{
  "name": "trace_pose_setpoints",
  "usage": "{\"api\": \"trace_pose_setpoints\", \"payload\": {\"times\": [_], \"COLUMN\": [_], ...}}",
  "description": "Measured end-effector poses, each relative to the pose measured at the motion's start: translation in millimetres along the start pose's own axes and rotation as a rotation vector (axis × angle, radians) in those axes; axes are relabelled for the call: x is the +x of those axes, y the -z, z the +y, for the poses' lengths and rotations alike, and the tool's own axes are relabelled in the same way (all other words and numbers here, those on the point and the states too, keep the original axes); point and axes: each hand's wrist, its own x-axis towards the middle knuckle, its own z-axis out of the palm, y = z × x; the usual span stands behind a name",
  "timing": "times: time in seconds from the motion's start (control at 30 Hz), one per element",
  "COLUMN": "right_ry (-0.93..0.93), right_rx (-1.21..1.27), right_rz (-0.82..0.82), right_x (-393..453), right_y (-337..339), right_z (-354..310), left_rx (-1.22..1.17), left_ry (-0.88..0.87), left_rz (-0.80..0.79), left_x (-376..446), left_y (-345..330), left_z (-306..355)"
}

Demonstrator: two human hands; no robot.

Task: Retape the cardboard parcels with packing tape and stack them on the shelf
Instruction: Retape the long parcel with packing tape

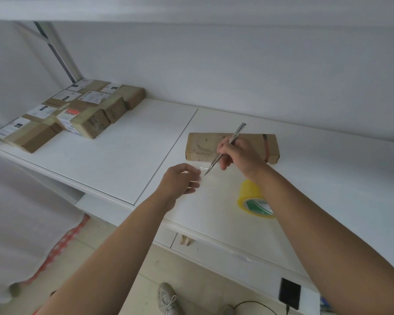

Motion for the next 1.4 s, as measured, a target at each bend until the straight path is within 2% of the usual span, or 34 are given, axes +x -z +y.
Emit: {"api": "trace_pose_setpoints", "payload": {"times": [0.4,0.93,1.03,1.17,1.27,1.33,1.4], "right_ry": [0.027,0.04,0.049,0.098,0.173,0.211,0.174], "right_rx": [-0.072,-0.198,-0.225,-0.218,-0.428,-0.597,-0.699], "right_rz": [0.08,-0.025,0.024,0.178,0.256,0.186,0.04], "right_x": [0.1,-10.5,-9.1,-4.2,-1.5,-2.8,-5.6], "right_y": [-8.3,-0.3,0.1,2.4,2.6,4.0,6.6], "right_z": [-1.4,-1.3,0.3,4.3,9.2,9.2,7.0], "left_rx": [0.072,0.184,0.18,0.149,0.11,0.096,0.09], "left_ry": [-0.081,-0.155,-0.158,-0.151,-0.144,-0.147,-0.147], "left_rz": [0.065,0.109,0.115,0.11,0.1,0.096,0.1], "left_x": [1.1,-1.7,-2.5,-2.8,-3.3,-3.6,-3.3], "left_y": [2.0,-12.4,-14.4,-14.3,-14.2,-14.8,-14.9], "left_z": [-2.0,-0.7,0.1,-1.6,-3.7,-4.9,-6.5]}}
